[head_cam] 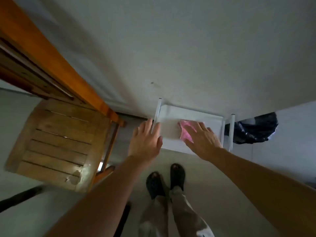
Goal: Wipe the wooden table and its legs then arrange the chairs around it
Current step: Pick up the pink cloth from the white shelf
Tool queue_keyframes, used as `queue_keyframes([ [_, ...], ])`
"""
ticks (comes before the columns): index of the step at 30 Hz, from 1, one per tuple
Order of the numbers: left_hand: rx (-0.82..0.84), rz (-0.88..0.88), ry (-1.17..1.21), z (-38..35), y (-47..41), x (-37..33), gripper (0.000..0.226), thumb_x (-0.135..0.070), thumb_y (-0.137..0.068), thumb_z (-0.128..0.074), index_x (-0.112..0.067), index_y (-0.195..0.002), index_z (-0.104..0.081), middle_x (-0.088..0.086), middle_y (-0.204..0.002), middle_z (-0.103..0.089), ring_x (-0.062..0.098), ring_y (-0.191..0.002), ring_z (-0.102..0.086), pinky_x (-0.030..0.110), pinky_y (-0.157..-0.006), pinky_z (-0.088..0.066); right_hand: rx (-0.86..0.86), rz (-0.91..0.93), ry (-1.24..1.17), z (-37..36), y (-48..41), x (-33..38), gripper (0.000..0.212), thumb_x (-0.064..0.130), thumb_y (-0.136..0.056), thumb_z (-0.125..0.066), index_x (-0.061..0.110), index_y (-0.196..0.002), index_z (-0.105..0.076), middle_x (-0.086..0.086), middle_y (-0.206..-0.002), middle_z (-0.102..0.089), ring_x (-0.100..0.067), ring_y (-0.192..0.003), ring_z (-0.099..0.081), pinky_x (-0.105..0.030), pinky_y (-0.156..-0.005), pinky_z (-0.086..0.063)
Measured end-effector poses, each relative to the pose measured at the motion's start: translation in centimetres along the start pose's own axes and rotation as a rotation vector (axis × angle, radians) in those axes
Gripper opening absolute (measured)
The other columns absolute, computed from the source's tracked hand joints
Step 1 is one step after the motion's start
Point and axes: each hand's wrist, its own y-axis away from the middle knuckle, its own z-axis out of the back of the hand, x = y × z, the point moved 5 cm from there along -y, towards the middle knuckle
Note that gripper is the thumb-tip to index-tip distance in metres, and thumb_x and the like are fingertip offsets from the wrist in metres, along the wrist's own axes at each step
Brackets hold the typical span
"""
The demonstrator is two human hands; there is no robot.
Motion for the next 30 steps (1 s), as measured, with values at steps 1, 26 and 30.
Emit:
queue_keyframes([
  [1, 0.021, 0.005, 0.004, -1.2, -1.0, 0.3, 0.044, -0.03, -0.092, -0.05, -0.009, -0.13, -0.05, 0.022, -0.136, -0.048, 0.038, -0.118, -0.05, 0.047, -0.091, -0.045, -0.032, 0.022, -0.016, -1.1, -0.9, -0.4, 0.056, 0.033, -0.09, -0.062, 0.018, -0.142, -0.046, -0.012, -0.138, -0.051, -0.034, -0.119, -0.052, -0.046, -0.093, -0.046],
  [26, 0.05, 0.278, 0.144, 0.0, 4.1, -0.6, 0.037, -0.026, -0.097, -0.041, -0.011, -0.13, -0.043, 0.017, -0.139, -0.042, 0.031, -0.121, -0.047, 0.043, -0.095, -0.044, -0.153, 0.231, 0.068, 0.0, 0.8, -0.2, 0.033, 0.02, -0.081, -0.076, 0.017, -0.112, -0.064, -0.01, -0.091, -0.058, -0.03, -0.072, -0.059, -0.04, -0.066, -0.046],
  [30, -0.068, 0.312, 0.136, 5.7, 11.5, -1.4, 0.03, -0.027, -0.094, -0.04, -0.011, -0.118, -0.048, 0.014, -0.121, -0.053, 0.029, -0.103, -0.056, 0.04, -0.08, -0.051, -0.113, 0.382, 0.138, 3.3, 3.3, 5.4, 0.037, 0.023, -0.078, -0.079, 0.015, -0.111, -0.063, -0.011, -0.091, -0.059, -0.029, -0.071, -0.058, -0.038, -0.063, -0.047],
])
